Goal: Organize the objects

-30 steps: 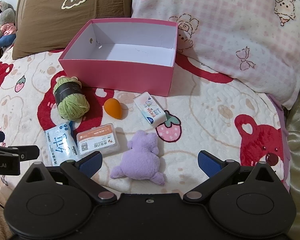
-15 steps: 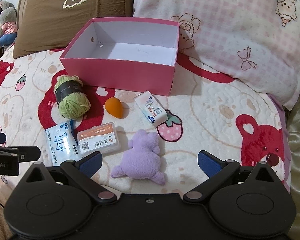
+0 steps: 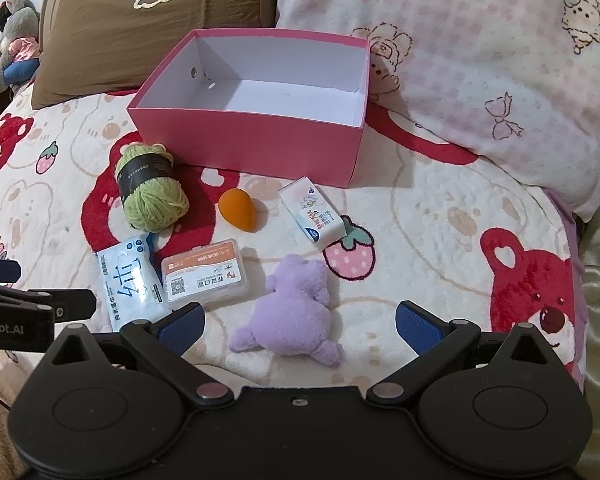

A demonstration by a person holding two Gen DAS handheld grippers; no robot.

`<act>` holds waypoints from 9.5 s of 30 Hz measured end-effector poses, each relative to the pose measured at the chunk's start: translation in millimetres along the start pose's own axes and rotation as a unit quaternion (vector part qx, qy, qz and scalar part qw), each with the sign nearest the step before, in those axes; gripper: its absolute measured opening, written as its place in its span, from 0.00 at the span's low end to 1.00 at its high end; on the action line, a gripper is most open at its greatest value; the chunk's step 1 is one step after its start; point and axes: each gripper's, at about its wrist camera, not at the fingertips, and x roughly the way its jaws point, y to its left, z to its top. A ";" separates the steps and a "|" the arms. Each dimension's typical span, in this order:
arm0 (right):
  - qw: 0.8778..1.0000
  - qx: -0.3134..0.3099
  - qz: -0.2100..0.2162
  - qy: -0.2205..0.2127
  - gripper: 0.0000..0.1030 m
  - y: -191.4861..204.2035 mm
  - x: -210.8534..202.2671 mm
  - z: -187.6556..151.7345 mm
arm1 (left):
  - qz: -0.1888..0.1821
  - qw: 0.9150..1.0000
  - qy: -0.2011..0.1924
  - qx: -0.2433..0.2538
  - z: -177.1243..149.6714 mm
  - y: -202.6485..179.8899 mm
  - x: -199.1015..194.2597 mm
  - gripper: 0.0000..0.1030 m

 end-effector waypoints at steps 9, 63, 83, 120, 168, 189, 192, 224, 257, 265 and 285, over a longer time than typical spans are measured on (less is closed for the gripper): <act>1.000 -0.005 -0.001 -0.004 1.00 1.5 -2.8 0.5 | -0.004 1.000 -0.002 -0.003 -0.4 -0.9 -2.6 1.00; 0.933 -0.288 0.211 -0.054 0.92 106.5 47.5 107.7 | -0.082 0.990 -0.052 -0.105 92.7 96.9 61.5 0.80; 0.934 -0.272 0.223 -0.067 0.85 115.5 137.7 90.2 | -0.137 0.976 -0.026 -0.166 87.6 104.4 130.7 0.74; 0.949 -0.210 0.227 -0.062 0.60 111.7 176.8 77.4 | -0.149 0.971 -0.062 -0.174 77.4 101.6 147.0 0.48; 0.956 -0.190 0.184 -0.126 0.59 76.3 74.0 52.9 | -0.197 0.974 -0.082 -0.081 62.9 47.0 63.8 0.48; 0.964 -0.110 0.193 -0.146 0.59 20.2 33.5 97.3 | -0.196 0.976 -0.092 0.007 127.7 -14.4 17.4 0.48; 0.966 -0.083 0.199 -0.141 0.59 7.0 31.7 111.4 | -0.193 0.977 -0.087 0.025 143.5 -25.9 16.5 0.48; 0.990 -0.056 0.105 -0.074 0.59 -27.2 151.5 207.5 | -0.250 0.967 -0.041 0.035 275.9 -57.6 161.8 0.48; 0.971 -0.220 -0.001 -0.095 0.42 -22.2 193.0 188.6 | -0.256 0.966 -0.004 0.035 281.5 -71.0 227.3 0.46; 0.965 -0.236 -0.048 -0.105 0.40 -18.0 204.6 195.6 | -0.247 0.969 -0.007 0.029 297.0 -82.4 230.8 0.46; 0.983 -0.143 0.024 -0.111 0.45 -44.4 184.3 192.1 | -0.212 0.977 -0.007 0.034 291.4 -92.7 216.7 0.49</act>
